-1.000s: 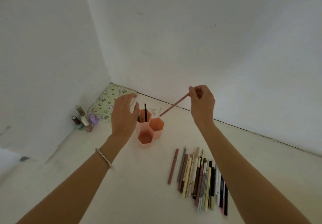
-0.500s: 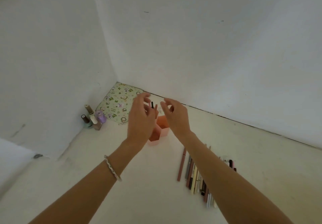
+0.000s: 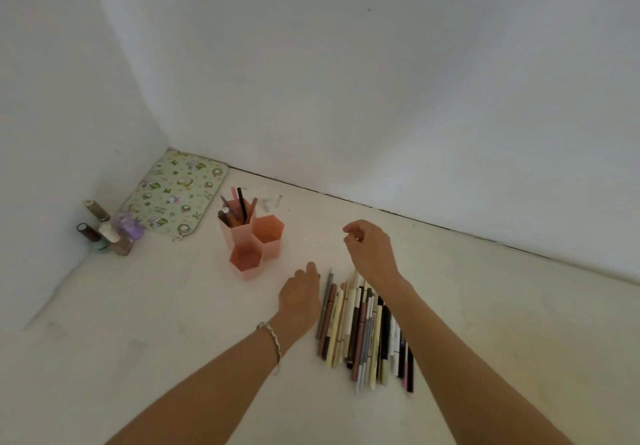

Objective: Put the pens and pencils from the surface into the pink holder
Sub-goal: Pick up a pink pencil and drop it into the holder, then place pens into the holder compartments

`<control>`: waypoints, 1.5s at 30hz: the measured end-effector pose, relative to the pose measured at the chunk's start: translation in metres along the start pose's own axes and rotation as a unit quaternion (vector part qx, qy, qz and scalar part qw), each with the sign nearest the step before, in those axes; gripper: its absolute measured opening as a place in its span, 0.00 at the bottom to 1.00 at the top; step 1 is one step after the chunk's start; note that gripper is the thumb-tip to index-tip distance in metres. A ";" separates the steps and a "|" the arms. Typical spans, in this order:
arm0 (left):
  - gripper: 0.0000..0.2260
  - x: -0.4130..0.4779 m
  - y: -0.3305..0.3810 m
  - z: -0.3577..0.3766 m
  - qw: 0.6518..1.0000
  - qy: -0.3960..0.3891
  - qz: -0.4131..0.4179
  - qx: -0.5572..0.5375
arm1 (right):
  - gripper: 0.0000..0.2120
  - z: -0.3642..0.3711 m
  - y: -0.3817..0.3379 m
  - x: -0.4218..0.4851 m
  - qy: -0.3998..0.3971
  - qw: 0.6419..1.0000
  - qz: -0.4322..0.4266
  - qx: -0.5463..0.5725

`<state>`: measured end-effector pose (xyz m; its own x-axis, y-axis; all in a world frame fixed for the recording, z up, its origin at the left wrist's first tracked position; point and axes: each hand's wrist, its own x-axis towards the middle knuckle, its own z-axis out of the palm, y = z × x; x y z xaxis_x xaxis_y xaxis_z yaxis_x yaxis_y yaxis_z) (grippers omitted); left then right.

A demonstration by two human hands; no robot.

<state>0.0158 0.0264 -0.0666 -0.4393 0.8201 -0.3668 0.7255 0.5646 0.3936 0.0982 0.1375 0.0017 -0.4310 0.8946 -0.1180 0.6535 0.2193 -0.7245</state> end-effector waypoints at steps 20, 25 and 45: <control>0.16 -0.020 -0.029 -0.154 0.857 0.369 0.109 -0.343 | 0.09 0.046 -0.019 0.009 0.031 0.997 0.064 -0.003; 0.14 -0.004 -0.067 -0.181 0.824 0.458 0.051 -0.330 | 0.08 -0.002 -0.079 0.022 0.163 0.972 0.007 0.167; 0.17 -0.023 -0.096 -0.161 0.877 0.424 0.081 -0.212 | 0.07 0.088 -0.122 -0.006 0.047 0.974 -0.211 0.060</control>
<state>-0.1290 -0.0316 0.0398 -0.7154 0.5655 0.4104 0.6310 0.2707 0.7270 -0.0341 0.0706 0.0312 -0.5826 0.7678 0.2666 0.3502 0.5331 -0.7701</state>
